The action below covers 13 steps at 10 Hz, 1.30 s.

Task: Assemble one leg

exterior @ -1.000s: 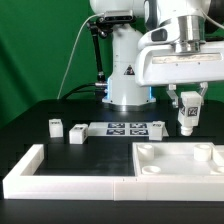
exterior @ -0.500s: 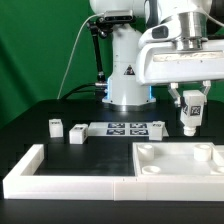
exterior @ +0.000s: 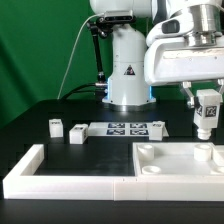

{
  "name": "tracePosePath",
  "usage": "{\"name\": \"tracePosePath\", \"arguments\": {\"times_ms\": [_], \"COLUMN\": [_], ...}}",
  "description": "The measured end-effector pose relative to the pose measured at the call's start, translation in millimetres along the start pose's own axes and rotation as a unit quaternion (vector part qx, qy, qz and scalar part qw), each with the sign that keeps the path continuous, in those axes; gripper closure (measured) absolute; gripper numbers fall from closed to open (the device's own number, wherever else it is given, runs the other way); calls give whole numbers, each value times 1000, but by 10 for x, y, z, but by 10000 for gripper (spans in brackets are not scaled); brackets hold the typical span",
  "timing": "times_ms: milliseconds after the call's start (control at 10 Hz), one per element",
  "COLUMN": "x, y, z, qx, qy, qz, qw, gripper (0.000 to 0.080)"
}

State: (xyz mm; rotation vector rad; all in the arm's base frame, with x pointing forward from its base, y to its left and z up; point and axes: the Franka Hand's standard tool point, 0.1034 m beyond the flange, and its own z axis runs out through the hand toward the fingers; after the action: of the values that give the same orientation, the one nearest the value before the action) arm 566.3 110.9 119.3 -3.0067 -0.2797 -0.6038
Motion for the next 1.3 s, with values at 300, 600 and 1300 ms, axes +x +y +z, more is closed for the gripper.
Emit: {"name": "tracePosePath", "arguments": {"times_ms": [300, 600, 1300], "x": [103, 98, 344], "y": [10, 10, 83], "z": [70, 75, 338], "qx": [0, 0, -1], "qy": [5, 4, 12], "qz": [-6, -6, -3], "qw": [1000, 1000, 1000], "gripper": [509, 509, 508]}}
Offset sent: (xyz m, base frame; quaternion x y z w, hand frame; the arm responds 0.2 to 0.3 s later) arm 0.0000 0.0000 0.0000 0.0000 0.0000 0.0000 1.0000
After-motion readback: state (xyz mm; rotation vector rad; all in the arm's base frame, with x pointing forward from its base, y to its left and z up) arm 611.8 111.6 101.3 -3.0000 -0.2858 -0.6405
